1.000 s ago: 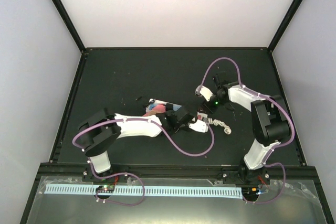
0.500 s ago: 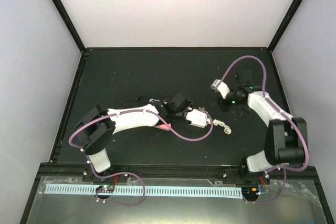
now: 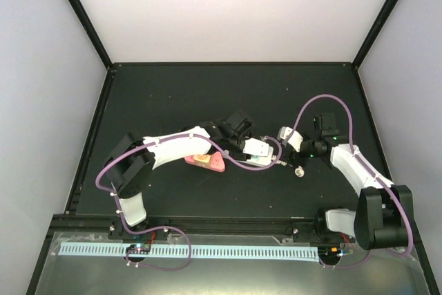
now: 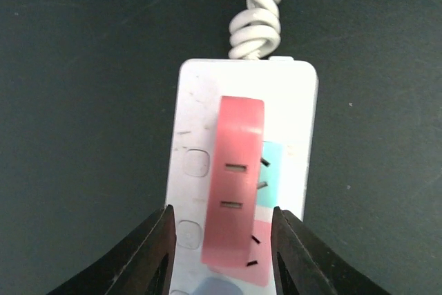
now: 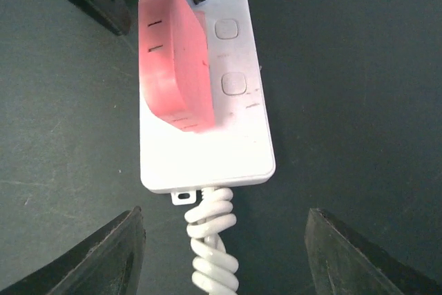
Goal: Pull the plug off the socket
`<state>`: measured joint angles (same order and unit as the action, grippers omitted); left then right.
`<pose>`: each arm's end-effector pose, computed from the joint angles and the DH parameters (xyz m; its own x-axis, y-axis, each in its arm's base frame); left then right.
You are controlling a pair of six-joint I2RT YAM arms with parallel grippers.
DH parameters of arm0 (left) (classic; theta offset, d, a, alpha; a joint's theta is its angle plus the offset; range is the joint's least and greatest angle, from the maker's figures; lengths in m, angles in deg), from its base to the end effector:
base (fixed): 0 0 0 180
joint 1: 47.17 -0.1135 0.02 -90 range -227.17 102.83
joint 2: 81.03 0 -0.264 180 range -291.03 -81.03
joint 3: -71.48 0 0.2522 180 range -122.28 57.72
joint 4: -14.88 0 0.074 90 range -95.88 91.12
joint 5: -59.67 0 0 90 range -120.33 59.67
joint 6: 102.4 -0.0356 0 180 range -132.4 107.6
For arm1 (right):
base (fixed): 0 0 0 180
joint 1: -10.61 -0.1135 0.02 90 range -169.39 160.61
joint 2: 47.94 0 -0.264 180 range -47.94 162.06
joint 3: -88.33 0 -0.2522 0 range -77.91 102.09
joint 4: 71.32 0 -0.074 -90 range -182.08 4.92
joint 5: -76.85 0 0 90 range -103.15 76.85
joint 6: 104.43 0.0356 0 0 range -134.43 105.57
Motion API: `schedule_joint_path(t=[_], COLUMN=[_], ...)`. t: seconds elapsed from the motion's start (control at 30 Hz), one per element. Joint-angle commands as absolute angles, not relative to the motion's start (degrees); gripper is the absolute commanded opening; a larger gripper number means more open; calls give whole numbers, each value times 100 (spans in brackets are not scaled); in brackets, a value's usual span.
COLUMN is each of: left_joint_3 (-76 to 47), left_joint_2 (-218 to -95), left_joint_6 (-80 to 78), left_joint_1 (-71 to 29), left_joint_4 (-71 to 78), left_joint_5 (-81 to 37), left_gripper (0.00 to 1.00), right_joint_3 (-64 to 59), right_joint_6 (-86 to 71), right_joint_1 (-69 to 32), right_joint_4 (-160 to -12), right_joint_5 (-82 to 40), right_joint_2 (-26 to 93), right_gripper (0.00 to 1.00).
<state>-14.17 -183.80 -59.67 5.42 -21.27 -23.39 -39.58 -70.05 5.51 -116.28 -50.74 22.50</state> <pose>0.2303 -0.3082 0.2091 0.2811 0.8328 -0.4769 0.9225 -0.0974 0.3736 0.2141 0.0409 0.1915 -0.2191 -0.6761 -0.7034 -0.9283 0.3664 -0.0629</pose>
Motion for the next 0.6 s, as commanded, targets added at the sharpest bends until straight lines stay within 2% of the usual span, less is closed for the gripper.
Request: schedule_joint_path(t=[0.0,0.13,0.27,0.57], left_joint_3=[-1612,-1622,-1678,-1776], left_joint_2=[-18439,-18478,-18531,-18676], left_joint_6=[-5865,-5854,-5847,-5772], left_joint_1=[521,527,530,530], left_joint_4=[-2403,-2350,-2275,-2234], left_joint_5=[-1929,-1966,-2075,-2189], left_gripper=[40,39,39,37], right_joint_3=[-3488,-2789,-2623,-2723], right_joint_6=[-6932,-5840,-4794,-3469], right_joint_1=[411,420,411,424], right_joint_4=[-11771,-12309,-12293,-12279], right_joint_5=[-4883,-5196,-5634,-6517], right_joint_2=[2687,3047,2955,3287], right_gripper=[65,61,60,37])
